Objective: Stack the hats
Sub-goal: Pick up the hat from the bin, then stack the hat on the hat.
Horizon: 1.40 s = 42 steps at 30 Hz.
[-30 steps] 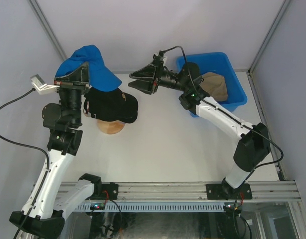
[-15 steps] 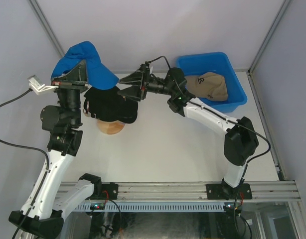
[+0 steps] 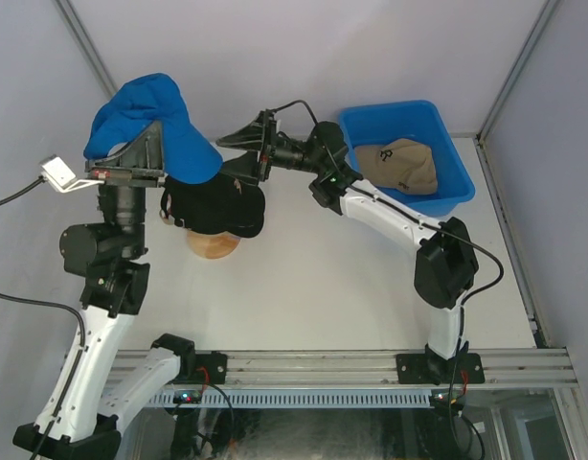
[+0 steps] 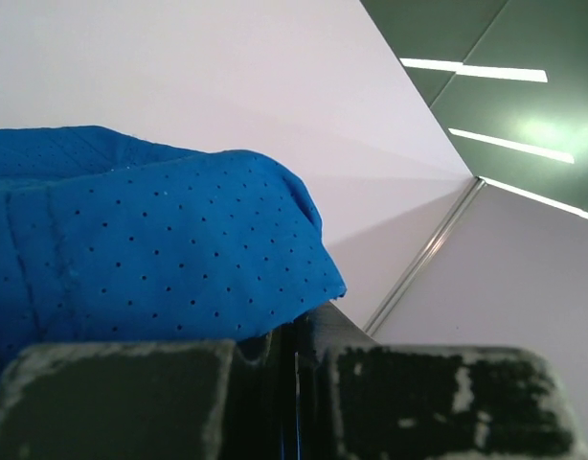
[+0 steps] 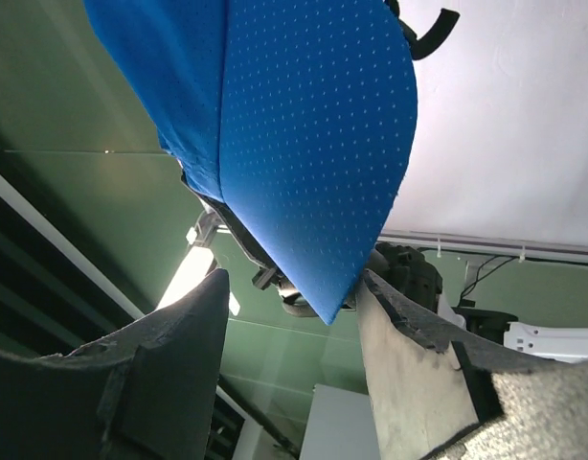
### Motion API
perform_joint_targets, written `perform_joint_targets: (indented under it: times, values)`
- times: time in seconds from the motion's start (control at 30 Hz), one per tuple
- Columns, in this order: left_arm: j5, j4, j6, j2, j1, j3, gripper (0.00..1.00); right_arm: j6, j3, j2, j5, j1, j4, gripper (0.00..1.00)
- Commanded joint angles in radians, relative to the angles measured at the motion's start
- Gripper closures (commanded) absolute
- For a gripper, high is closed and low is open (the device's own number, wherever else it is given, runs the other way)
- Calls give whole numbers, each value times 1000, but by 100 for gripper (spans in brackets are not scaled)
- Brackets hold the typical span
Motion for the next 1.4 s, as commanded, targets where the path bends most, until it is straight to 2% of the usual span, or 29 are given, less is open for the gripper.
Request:
perform_joint_targets:
  times: [0.0, 0.13, 0.23, 0.4, 0.47, 0.67, 0.73, 0.83, 0.93, 0.97, 1.13, 1.2, 1.37]
  values:
    - [89, 27, 71, -7, -6, 68, 100, 51, 66, 11, -9, 18, 38, 45]
    - [121, 30, 61, -1, -5, 60, 100, 68, 76, 20, -4, 36, 51, 47]
    - [118, 38, 54, -10, -6, 43, 100, 83, 74, 24, 9, 46, 80, 57]
    - [108, 4, 80, -47, -4, 16, 99, 95, 56, 18, 7, 24, 136, 92]
    - [67, -22, 97, -91, -6, -14, 95, 97, 57, 32, -9, 12, 162, 100]
    - [-44, -111, 150, -208, -5, -114, 80, 98, 129, 154, -74, -36, 260, 100]
    - [-81, -134, 157, -238, -5, -156, 75, 115, 217, 241, -100, -51, 323, 100]
    - [-146, -153, 173, -265, -4, -211, 73, 118, 364, 356, -134, -74, 349, 100]
    - [-200, -174, 194, -268, -5, -243, 73, 95, 507, 452, -164, -94, 308, 100]
    - [-250, -192, 202, -267, -1, -275, 72, 90, 634, 543, -169, -117, 279, 100]
    - [-320, -209, 182, -302, 14, -315, 67, 115, 843, 686, -168, -129, 224, 100]
    - [-336, -230, 180, -312, 24, -310, 65, 114, 858, 710, -171, -129, 218, 100]
    - [-385, -294, 168, -344, 33, -319, 64, 96, 775, 705, -179, -127, 240, 100]
